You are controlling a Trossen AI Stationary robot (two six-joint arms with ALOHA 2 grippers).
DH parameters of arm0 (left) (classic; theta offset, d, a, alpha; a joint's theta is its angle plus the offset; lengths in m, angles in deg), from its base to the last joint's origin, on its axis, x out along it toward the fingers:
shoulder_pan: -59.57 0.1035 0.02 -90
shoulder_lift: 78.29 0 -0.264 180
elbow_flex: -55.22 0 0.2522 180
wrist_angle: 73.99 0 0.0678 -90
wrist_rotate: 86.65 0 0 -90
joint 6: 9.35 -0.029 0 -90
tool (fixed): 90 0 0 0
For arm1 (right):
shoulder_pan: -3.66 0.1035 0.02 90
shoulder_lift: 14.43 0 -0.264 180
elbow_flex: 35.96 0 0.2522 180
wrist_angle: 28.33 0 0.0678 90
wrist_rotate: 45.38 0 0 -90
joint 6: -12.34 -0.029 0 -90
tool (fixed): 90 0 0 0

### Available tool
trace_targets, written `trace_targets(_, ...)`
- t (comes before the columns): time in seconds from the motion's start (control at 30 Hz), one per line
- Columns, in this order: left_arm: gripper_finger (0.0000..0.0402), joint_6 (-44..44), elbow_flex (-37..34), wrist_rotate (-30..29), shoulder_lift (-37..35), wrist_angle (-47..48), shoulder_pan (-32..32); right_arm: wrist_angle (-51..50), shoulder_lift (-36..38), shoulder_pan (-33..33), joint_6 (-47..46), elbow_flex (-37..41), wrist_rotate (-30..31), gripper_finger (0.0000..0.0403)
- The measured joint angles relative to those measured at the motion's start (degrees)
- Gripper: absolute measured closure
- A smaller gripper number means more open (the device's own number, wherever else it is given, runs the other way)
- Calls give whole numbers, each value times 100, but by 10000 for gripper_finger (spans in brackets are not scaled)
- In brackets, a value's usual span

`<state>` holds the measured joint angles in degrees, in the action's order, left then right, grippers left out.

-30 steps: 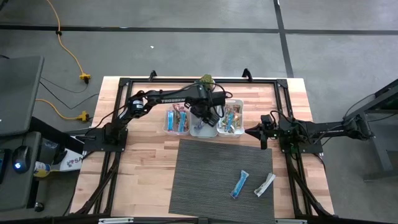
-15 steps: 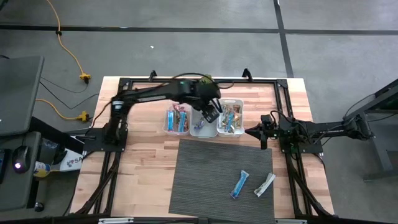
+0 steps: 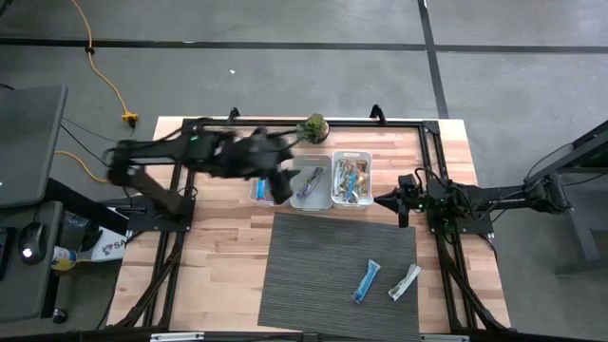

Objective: Pick and place Granola Bars by type
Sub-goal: Put the blue granola bar into the gray bin

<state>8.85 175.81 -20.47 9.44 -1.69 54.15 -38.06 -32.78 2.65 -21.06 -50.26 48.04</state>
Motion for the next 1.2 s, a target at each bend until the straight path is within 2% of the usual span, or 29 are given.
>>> trace_targets(0.3,204,188,-4118,360,-2801,-3374,-259,151,4,-2,-534,0,-41,402)
trace_targets(0.47,204,690,-5969,368,-4144,-4541,-250,692,5,0,-302,0,-421,402)
trace_targets(0.57,204,820,-6844,366,-4804,-5233,-250,969,5,0,-67,-34,-687,402)
trace_targets(0.7,204,856,-7658,381,-5272,-5846,-250,1038,-2,0,38,-242,-703,402)
trace_targets(0.93,204,1306,-8326,492,-5537,-5916,-250,820,-7,0,438,-912,-688,402)
trace_targets(1.07,204,1447,-8747,697,-5774,-6438,-250,56,-112,0,821,-1656,-510,402)
trace_targets(1.2,204,1419,-9275,659,-6165,-7024,-250,-960,-469,0,1182,-2598,-318,402)
